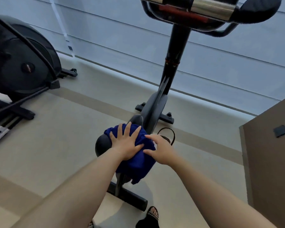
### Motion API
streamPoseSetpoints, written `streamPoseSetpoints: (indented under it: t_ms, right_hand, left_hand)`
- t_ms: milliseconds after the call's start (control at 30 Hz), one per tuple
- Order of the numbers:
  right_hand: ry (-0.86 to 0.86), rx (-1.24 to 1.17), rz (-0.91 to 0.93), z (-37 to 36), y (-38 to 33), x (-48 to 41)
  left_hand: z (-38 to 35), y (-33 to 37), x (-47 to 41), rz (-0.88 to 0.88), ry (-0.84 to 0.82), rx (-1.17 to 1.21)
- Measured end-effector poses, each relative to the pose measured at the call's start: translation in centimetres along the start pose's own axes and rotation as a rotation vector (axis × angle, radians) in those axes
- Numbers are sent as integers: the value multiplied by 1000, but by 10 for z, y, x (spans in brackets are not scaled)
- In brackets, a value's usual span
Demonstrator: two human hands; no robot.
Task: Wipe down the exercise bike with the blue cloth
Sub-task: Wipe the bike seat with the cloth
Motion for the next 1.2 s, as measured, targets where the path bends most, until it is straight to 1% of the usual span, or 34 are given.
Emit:
streamPoseSetpoints:
  t_ms: [67,167,233,300,333,400,467,533,633,733,833,900,1033,1200]
  right_hand:
    - [-19,-16,33,-4,1,-3]
    - [103,-41,64,2,-4,-3]
    - [201,-43,138,7,-17,0]
    - [243,-59,241,6,-36,1]
    - [230,-25,295,0,-46,2]
    - [156,157,377,-22,-62,-2]
    - [81,306,386,-43,-61,-10]
    - [41,366,350,-52,-52,-21]
    - [-2,386,349,-55,-47,-35]
    - [6,372,361,-52,-49,-42]
    - [13,369,356,-45,-53,-52]
    - [13,373,347,-41,-56,-57]
    - [42,285,316,-33,-60,-50]
    - [144,181,236,-26,-62,-25]
  left_hand:
    - [4,2,4,2,51,31]
    - [10,7,18,17,157,67]
    - [13,-3,29,83,208,89]
    - [20,-27,41,184,272,81]
    - [24,-41,48,240,310,77]
    - [30,-60,55,348,362,120]
    - [28,-64,53,414,370,256]
    - [23,-58,48,443,373,298]
    - [24,-54,46,447,442,202]
    - [30,-58,41,414,468,144]
    - [33,-63,26,350,410,99]
    - [33,-67,20,340,386,101]
    - [32,-66,22,315,359,107]
    - [29,-60,31,162,276,82]
Point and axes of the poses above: each hand's wrist, its own x-axis away from the middle knuckle, its own z-axis out of the back of the hand, y = z × x, the point moved 10 cm from there along -x, towards the middle knuckle, and after that the axes turned 7 degrees about x, right-handed, at the moved point
